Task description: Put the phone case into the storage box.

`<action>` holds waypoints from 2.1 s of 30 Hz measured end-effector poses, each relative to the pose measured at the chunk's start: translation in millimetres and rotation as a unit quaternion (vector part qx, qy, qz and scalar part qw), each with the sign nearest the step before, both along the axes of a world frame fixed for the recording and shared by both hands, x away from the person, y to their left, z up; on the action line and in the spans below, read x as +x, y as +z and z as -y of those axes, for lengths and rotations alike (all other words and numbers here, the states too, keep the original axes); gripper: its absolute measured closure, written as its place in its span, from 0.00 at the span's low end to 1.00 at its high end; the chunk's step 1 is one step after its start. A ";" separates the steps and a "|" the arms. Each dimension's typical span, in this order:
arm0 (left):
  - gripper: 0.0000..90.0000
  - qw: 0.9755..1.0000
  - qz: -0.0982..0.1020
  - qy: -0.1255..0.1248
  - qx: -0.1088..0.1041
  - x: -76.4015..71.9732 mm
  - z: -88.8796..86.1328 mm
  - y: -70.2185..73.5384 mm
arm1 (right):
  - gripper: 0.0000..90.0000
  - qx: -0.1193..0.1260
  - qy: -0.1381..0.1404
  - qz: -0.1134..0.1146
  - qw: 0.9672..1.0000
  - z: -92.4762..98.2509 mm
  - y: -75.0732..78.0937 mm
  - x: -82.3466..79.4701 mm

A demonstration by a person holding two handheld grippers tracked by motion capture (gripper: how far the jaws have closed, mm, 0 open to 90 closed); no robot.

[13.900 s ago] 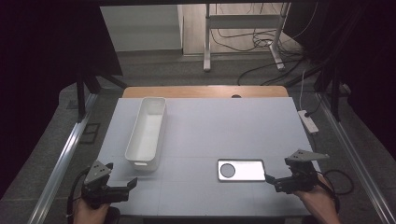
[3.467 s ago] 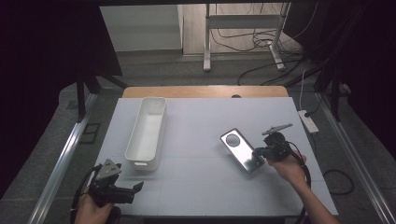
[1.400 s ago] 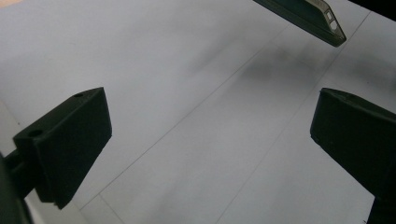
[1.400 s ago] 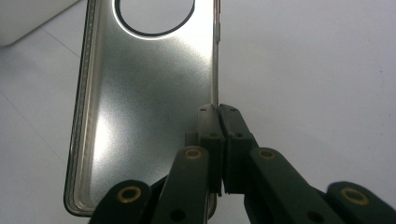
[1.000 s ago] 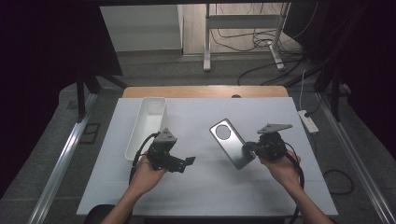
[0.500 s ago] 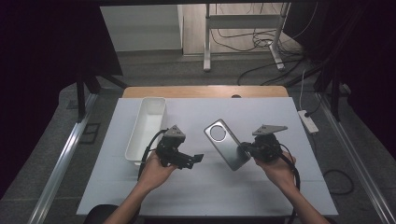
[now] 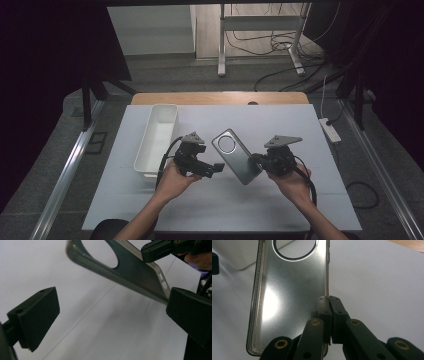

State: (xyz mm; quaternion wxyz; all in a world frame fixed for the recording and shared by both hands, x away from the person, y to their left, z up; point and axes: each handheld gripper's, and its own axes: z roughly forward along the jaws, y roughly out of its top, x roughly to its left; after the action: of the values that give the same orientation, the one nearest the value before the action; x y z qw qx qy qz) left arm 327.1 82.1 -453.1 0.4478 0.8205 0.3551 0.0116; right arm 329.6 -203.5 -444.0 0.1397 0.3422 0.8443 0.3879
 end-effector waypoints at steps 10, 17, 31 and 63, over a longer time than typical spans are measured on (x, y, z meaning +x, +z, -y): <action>0.04 1.000 -0.008 -0.008 0.005 3.2 9.4 -0.2 | 0.98 0.005 0.010 0.010 1.000 -10.3 0.3 -5.9; 0.17 1.000 -0.015 -0.013 -0.007 4.5 14.0 0.7 | 0.98 0.004 0.014 0.021 1.000 -15.4 0.8 -9.9; 0.44 0.998 -0.039 -0.017 -0.052 4.6 10.7 1.3 | 0.98 0.019 0.010 0.064 0.998 -19.8 1.8 -18.3; 0.89 0.992 -0.076 -0.007 -0.096 5.7 1.8 -0.6 | 0.92 0.020 0.029 0.070 0.997 -25.3 -2.3 -21.7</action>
State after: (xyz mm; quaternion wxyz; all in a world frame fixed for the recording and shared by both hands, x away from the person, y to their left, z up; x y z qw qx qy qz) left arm 332.9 80.3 -453.7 0.4963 0.7746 0.3821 -0.0880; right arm 307.9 -178.3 -446.3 0.1804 0.2926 0.8342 0.4312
